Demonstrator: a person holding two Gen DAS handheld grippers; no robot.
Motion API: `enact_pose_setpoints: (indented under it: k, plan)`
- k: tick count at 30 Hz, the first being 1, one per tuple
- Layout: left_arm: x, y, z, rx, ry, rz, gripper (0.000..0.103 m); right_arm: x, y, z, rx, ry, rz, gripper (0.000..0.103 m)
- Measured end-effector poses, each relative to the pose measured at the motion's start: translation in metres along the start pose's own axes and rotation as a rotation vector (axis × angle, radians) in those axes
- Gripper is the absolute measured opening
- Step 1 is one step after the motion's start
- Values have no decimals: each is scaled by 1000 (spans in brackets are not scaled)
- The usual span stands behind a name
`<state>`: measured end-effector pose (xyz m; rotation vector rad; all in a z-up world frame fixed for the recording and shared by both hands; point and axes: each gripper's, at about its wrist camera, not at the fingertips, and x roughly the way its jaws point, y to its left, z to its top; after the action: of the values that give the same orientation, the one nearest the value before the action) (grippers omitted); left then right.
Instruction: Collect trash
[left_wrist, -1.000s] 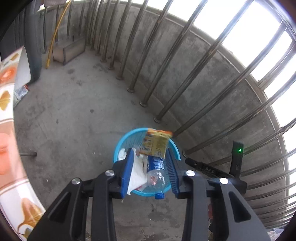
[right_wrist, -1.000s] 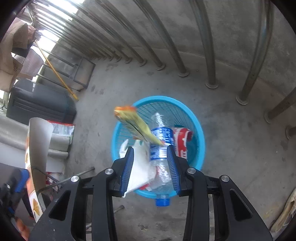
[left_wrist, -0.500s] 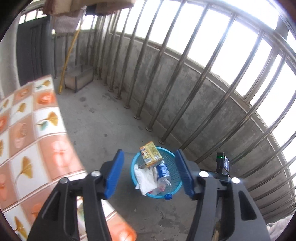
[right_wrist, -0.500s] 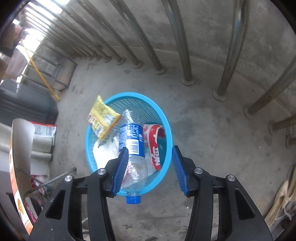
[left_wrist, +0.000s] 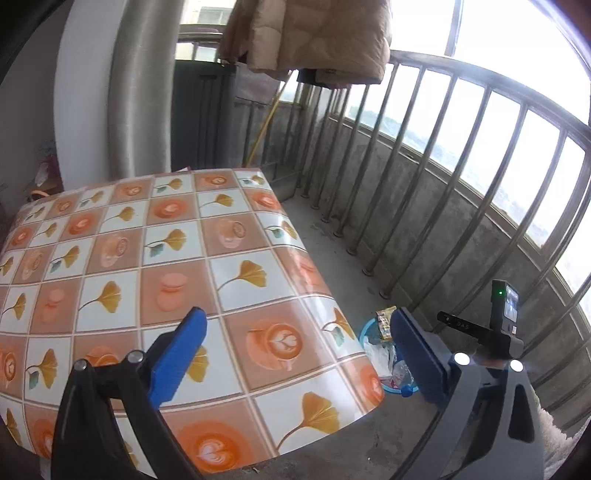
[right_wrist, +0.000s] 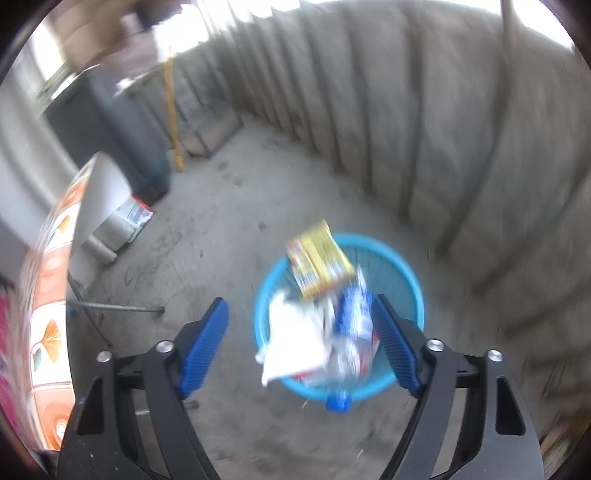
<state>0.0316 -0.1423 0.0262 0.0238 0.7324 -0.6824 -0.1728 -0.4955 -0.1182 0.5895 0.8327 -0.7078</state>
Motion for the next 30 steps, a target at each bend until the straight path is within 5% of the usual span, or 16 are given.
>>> enact_pose_setpoints:
  k: [4,10,20,22,25,30]
  plan:
    - [-23,18,-11,-38,-54,32,97,32,11,20,-30,39,17,79]
    - [-28,41,-35,-111,-49,91,97,146,26,45,-107,196,-83,79]
    - [-5,68,-43,-192,13,150,97,276,4,86,131,381,-165,79]
    - [2,69,-43,-194,26,148,97,286,7,85,110,432,-162,70]
    - [7,67,-40,-199,31,136,97,276,18,77,-19,432,-209,40]
    - [14,61,-37,-187,38,103,97,248,1,47,0,421,-169,17]
